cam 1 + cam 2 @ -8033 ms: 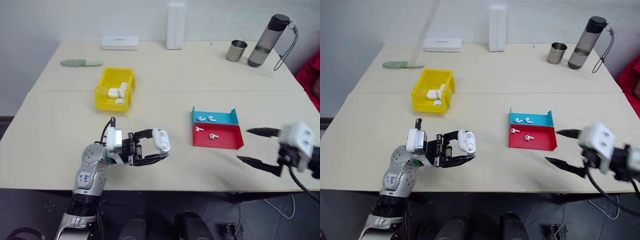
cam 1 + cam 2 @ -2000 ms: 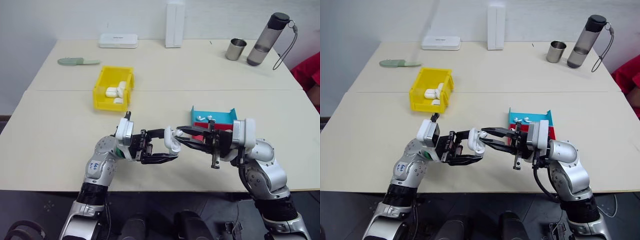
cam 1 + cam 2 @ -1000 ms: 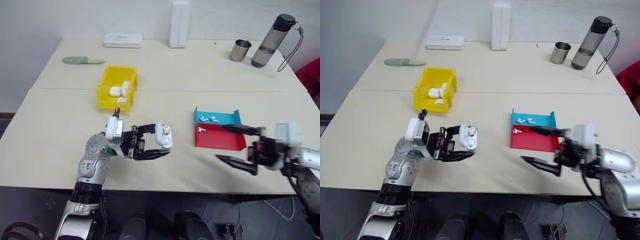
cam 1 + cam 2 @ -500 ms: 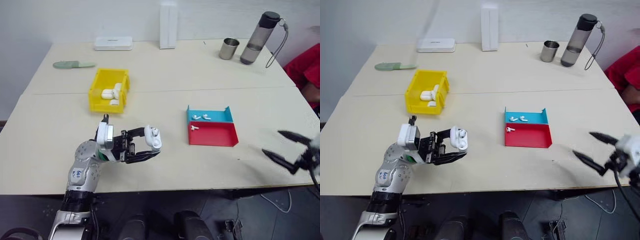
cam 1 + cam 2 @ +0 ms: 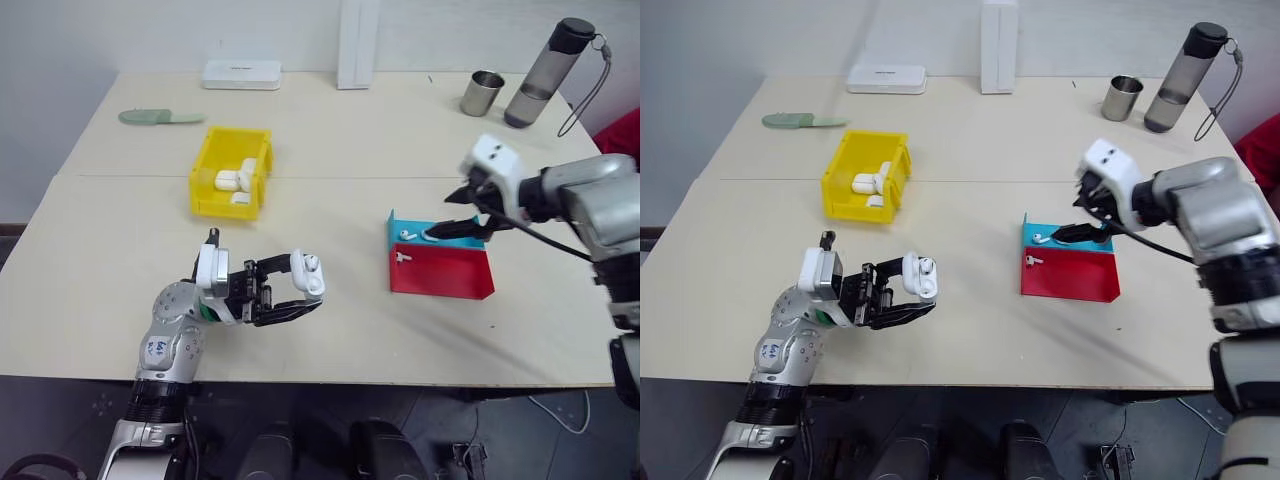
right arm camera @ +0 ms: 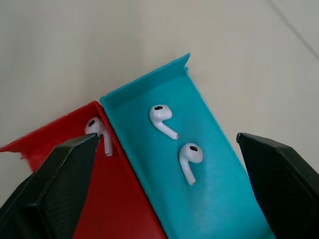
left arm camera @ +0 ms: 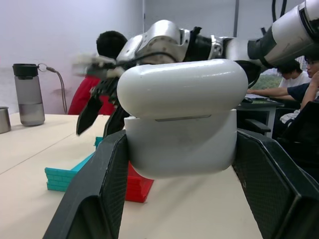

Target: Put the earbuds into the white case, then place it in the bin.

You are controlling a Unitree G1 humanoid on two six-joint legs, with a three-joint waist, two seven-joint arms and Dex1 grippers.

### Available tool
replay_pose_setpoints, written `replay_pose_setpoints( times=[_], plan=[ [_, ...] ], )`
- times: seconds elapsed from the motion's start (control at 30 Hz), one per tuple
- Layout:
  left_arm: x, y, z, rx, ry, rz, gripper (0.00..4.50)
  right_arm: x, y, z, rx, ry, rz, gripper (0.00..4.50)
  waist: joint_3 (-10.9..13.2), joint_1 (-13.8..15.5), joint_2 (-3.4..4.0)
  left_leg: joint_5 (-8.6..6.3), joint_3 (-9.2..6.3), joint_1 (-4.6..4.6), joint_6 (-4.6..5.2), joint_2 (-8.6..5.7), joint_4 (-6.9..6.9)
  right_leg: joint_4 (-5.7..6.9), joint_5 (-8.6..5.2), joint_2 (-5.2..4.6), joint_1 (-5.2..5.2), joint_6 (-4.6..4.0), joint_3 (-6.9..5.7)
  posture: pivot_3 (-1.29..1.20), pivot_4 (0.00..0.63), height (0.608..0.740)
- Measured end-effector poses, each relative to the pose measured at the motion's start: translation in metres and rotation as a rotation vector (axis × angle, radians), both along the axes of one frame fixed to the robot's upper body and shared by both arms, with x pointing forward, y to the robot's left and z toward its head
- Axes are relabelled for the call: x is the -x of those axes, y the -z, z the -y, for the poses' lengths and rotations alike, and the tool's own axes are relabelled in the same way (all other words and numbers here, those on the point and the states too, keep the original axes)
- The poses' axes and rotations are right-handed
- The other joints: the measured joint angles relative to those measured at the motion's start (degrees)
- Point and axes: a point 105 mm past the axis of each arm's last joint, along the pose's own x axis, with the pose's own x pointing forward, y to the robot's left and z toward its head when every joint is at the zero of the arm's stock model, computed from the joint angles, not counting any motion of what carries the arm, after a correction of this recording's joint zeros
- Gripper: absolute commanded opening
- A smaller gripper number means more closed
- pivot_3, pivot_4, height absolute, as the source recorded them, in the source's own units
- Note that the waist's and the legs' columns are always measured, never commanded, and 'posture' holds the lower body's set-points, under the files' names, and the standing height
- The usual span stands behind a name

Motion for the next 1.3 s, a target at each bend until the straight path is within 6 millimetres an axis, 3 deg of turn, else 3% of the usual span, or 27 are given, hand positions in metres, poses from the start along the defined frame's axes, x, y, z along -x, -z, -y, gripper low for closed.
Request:
replay_pose_setpoints(
  times=[0.17, 0.43, 0.93, 1.3],
  plan=[
    [0.0, 0.0, 0.005, 0.011, -0.001, -0.004, 2.76, -0.021, 0.004, 0.003, 0.123, -0.004, 0.049, 3.34, 0.0, -0.3, 0.0, 0.0, 0.01, -0.02, 0.0, -0.02, 0.0, 0.2, 0.0, -0.02, -0.1, 0.0, -0.04, 0.0, 0.15, 0.74],
    [0.002, -0.005, 0.007, 0.015, -0.01, 0.015, 2.76, -0.029, 0.014, 0.012, 0.223, -0.066, 0.038, 3.34, 0.0, -2.0, 0.0, 0.01, 0.05, -0.01, -0.02, -0.01, 0.08, 0.6, 0.0, -0.02, -0.19, 0.0, -0.02, 0.0, 0.15, 0.74],
    [0.001, -0.004, 0.009, 0.013, -0.015, 0.004, 2.76, -0.04, 0.029, -0.018, 0.27, -0.178, 0.023, 3.34, 0.0, -3.2, 0.01, 0.03, 0.1, -0.01, -0.05, -0.02, 0.24, 0.92, 0.0, -0.02, -0.38, 0.0, 0.04, 0.0, 0.15, 0.74],
    [0.002, -0.001, 0.008, 0.014, -0.021, -0.006, 2.76, -0.04, 0.029, -0.018, 0.309, -0.193, 0.01, 3.34, 0.0, -3.1, 0.01, 0.02, 0.1, -0.01, -0.05, -0.02, 0.34, 0.99, 0.0, -0.04, -0.38, 0.0, 0.05, 0.0, 0.15, 0.74]
  ],
)
